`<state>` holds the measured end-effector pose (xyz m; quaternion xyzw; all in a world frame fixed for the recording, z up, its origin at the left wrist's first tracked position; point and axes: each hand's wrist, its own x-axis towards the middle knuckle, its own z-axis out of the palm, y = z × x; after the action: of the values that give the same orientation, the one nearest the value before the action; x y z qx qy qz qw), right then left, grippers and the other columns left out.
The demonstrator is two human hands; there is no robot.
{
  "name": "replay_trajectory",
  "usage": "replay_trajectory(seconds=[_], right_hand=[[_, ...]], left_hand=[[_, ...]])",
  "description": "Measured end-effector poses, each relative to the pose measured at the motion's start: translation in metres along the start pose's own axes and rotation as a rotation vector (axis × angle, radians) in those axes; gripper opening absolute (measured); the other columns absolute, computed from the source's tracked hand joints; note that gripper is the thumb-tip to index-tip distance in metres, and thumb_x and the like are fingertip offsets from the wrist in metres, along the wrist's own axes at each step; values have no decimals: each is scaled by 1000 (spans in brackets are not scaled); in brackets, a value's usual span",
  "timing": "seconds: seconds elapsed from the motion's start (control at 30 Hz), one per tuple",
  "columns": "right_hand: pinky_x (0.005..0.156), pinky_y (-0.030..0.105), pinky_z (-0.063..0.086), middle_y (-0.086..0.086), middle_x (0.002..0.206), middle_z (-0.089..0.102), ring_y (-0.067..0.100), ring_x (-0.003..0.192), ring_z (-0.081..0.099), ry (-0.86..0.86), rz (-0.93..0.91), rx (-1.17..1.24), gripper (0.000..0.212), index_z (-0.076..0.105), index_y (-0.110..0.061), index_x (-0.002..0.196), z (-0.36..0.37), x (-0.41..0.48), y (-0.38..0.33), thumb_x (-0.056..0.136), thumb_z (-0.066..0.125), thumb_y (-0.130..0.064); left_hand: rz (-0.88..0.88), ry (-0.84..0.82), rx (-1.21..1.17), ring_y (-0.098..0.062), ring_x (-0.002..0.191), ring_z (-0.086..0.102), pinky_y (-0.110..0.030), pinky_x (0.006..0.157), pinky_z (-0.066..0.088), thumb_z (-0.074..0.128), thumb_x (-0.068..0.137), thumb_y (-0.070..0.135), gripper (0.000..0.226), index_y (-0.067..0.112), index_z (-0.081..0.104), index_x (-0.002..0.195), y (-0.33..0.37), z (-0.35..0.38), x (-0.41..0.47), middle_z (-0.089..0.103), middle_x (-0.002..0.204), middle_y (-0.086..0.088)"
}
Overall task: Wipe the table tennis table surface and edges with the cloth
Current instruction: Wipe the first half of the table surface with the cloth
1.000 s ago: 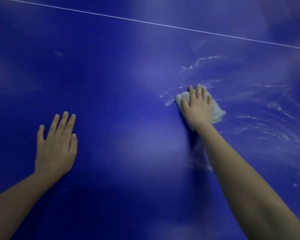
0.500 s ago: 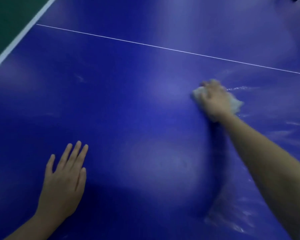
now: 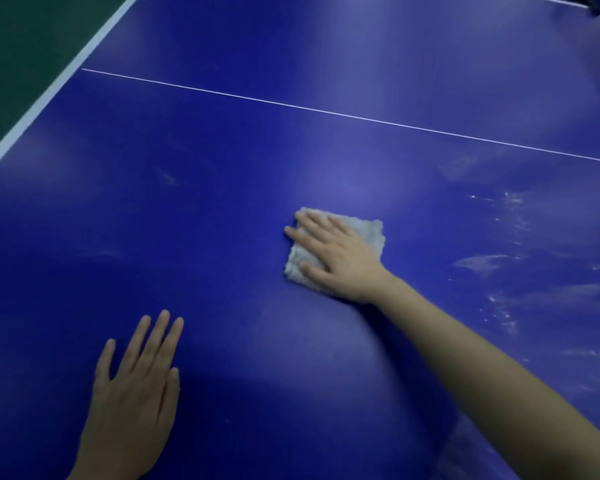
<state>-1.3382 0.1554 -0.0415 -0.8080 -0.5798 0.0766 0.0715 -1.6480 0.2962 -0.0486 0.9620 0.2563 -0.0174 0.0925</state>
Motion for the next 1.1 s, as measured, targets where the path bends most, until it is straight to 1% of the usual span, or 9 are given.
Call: replay_trajectory(seconds=[0.13,0.2,0.27,0.47,0.63,0.73,0.83,1.0,1.1], right_hand=[[111,36,17,14,147,34,26,137,28,220,550,-30,46,40,-14,139,-17,16,71,98,39,-34],[114,42,12,18,153,23,28,142,17,215,878,-5,53,30,-13,145,-22,26,91,98,29,-38],[116,45,5,19,156,12,29,145,7,198,980,38,58,22,-12,149,-19,47,82,98,24,-40],[110,42,18,15,150,28,26,141,20,169,437,-61,54,33,-12,142,3,135,-56,96,33,-41],[114,41,3,11,156,18,22,145,9,13,-94,-55,60,26,-17,148,38,153,-189,96,34,-47],[115,36,0,7,158,16,18,145,8,-29,-155,12,59,26,-21,148,39,151,-196,96,36,-47],[113,32,6,8,155,24,19,143,17,87,121,60,54,33,-19,145,20,154,-155,96,41,-41],[114,41,16,16,150,29,27,141,20,201,839,-38,52,31,-12,143,1,176,-67,98,26,-38],[116,43,10,16,155,16,26,144,10,166,946,-16,57,22,-14,148,2,213,-65,98,20,-41]], left_hand=[[3,30,-14,-16,142,18,-44,112,10,24,93,27,55,10,30,144,3,0,-1,33,150,-5],[-3,41,-16,-15,141,20,-44,112,12,25,92,26,54,11,31,144,4,-1,-2,32,150,-4],[-16,44,-12,-16,140,22,-45,112,13,25,92,26,54,12,32,144,4,0,-2,32,150,-3],[-6,74,49,-24,135,37,-52,107,32,27,90,26,54,11,39,141,5,-3,-1,40,146,-5],[-5,62,26,-24,135,38,-52,108,29,31,88,25,55,11,44,139,4,-3,-3,42,146,-5],[10,42,14,-24,131,45,-53,106,34,39,84,30,55,11,50,135,5,-10,-2,48,141,-6],[104,28,-16,-21,121,55,-50,106,33,63,70,30,54,14,63,122,9,-21,-4,58,131,0],[199,93,-268,-3,132,34,-27,101,24,39,68,31,53,18,70,109,-60,-43,-6,65,120,5],[172,156,-223,-2,133,21,-22,100,20,38,69,29,54,9,70,108,-139,-55,0,66,117,-3]])
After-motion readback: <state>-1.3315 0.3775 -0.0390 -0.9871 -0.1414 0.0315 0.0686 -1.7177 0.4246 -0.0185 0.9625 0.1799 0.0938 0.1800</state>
